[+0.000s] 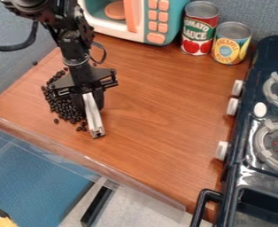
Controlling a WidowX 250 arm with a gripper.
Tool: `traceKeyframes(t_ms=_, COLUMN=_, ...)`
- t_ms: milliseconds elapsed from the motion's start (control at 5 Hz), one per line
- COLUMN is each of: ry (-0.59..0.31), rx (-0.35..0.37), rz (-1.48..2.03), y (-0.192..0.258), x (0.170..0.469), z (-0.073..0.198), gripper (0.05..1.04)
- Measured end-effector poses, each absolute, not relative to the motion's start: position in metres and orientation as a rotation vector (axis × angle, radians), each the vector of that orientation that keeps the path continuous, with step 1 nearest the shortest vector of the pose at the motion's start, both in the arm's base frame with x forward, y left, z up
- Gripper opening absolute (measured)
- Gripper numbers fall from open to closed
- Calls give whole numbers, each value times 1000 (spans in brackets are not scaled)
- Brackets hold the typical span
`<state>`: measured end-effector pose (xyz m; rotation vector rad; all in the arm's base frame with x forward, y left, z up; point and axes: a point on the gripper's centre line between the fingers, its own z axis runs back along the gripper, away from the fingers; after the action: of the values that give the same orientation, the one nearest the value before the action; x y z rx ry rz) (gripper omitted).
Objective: Sweep into pile
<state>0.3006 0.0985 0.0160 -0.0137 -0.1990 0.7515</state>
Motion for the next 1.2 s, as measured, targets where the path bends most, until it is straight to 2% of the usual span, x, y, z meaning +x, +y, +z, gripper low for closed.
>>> traceKeyframes(t_ms=200, ry=-200, rx=1, rz=759, y=103, x=298, z=19, gripper=380)
traceKeyframes(t_ms=400, ry=-179, rx=-15, rz=786, y=101, x=297, z=21, gripper=380)
traceKeyframes(t_ms=600, ry=-176, rx=-74, rz=817, y=87, x=312, z=39, gripper=380)
traceKeyframes(t_ms=800, ry=-186, rx=-133, rz=824, y=68, x=331, z=62, gripper=380)
traceKeyframes(t_ms=1000, ry=-197, rx=-159, rz=872, y=54, x=369, z=73, gripper=380)
traceKeyframes(t_ms=1200, ry=-161, rx=-117, rz=903, y=51, x=399, z=49, gripper=380)
